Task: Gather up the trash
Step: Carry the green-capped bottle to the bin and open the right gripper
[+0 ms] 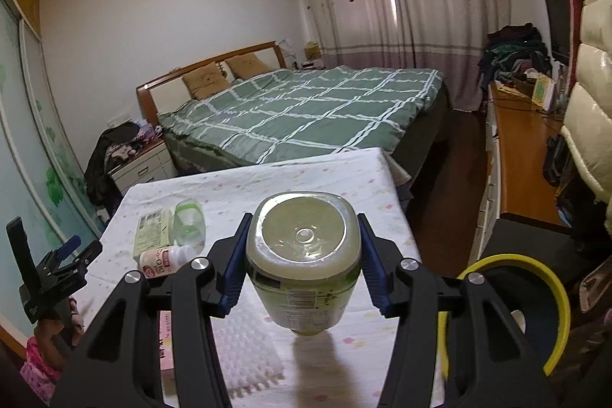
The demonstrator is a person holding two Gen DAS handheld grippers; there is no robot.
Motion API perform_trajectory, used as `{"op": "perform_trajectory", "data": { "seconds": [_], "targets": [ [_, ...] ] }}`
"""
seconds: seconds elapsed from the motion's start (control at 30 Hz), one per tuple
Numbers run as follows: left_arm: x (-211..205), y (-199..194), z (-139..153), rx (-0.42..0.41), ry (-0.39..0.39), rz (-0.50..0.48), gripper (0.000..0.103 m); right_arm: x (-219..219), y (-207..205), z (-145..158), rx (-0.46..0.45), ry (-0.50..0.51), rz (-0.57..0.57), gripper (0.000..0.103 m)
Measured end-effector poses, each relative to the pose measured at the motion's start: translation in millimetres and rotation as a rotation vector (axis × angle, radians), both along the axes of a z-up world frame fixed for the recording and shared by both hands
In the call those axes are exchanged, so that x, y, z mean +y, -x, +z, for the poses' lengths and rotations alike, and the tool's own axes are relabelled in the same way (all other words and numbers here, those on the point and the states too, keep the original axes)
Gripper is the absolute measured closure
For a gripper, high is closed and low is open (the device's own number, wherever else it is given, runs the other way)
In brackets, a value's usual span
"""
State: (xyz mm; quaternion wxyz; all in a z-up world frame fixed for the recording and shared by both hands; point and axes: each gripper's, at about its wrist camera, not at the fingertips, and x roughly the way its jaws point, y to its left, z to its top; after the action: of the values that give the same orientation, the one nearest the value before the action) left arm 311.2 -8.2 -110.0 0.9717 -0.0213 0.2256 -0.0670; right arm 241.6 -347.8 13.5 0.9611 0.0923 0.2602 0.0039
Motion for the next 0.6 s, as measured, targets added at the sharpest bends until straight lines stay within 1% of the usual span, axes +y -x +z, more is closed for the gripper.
{"op": "perform_trajectory", "data": {
  "seconds": [0.17, 0.27, 0.43, 0.6],
  "targets": [
    [-0.2, 0.0, -0.1, 0.001, 0.000, 0.000, 0.005, -25.9, 10.4, 1.3, -0.007, 0.007, -0.072, 0.053],
    [-0.1, 0.0, 0.1, 0.002, -0.002, 0.001, 0.005, -49.8, 19.5, -1.6, 0.000, 0.003, -0.133, 0.053],
    [0.0, -1.4, -1.7, 0.007, -0.012, 0.001, 0.005, -94.6, 30.4, -18.2, 0.042, -0.012, -0.239, 0.053],
    [-0.5, -3.0, -4.3, 0.013, -0.029, -0.001, 0.005, -121.8, 34.6, -39.7, 0.083, -0.029, -0.319, 0.053]
  ]
}}
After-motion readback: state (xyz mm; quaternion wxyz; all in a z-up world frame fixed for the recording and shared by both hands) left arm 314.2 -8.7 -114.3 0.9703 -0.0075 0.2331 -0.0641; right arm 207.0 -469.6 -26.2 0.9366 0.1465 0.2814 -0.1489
